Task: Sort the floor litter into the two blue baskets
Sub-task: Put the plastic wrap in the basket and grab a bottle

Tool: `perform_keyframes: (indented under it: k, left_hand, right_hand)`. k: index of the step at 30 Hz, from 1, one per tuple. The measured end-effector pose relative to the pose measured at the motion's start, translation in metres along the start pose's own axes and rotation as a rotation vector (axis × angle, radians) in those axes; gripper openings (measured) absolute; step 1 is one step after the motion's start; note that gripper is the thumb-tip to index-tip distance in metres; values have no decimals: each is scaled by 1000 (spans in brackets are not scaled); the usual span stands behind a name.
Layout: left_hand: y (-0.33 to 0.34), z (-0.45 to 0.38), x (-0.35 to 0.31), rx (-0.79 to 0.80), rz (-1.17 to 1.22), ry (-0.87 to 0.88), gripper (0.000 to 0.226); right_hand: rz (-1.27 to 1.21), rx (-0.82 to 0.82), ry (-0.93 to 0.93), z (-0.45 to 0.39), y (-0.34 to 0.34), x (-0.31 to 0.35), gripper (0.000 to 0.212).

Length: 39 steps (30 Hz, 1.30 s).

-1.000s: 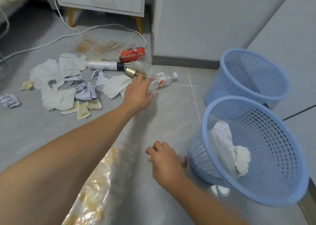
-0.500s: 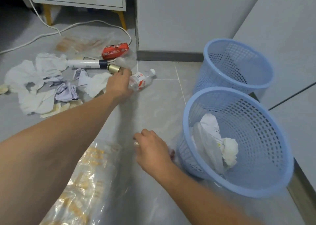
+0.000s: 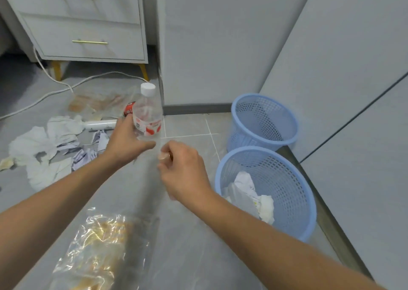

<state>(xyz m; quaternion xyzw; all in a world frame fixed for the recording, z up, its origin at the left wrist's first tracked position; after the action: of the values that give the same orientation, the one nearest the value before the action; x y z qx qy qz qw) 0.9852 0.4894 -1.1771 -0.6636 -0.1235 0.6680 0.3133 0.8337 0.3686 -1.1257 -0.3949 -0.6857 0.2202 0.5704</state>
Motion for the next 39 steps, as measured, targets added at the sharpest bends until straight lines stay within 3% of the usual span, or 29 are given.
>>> perform_keyframes:
  k: [5, 8, 12, 18, 24, 28, 31, 39]
  left_hand:
    - [-11, -10, -110, 36, 279, 98, 65]
    - [22, -25, -169, 85, 340, 148, 77]
    - [106, -42, -226, 135, 327, 171, 75]
    - [236, -50, -251, 216, 254, 176, 72]
    - [300, -57, -241, 267, 39, 234, 76]
    - [307, -56, -238, 237, -251, 343, 88]
    - [306, -54, -237, 246, -258, 355, 92]
    - [223, -37, -218, 90, -103, 440, 53]
  right_hand:
    - [-50, -253, 31, -57, -121, -28, 14]
    - [-5, -390, 86, -79, -195, -78, 14]
    - [44, -425, 174, -86, -252, -166, 14]
    - [92, -334, 255, -78, -260, -268, 17]
    - [155, -247, 300, -72, -239, -320, 12]
    - [179, -172, 310, -66, -227, -333, 17]
    - [185, -133, 351, -59, -225, -338, 28]
    - [269, -220, 263, -64, -240, -286, 22]
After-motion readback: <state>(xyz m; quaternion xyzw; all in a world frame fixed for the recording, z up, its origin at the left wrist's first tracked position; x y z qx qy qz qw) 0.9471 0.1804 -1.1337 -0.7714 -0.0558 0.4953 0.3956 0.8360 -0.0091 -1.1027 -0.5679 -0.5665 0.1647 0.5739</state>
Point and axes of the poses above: each hand's wrist, its own z-axis away from the middle knuckle, its own y-axis out of the palm, x = y × z, the point moved 9 cm from there along -z, towards the middle knuckle, and after that the axes turned 7 degrees about -y, right-handed, at the moved point
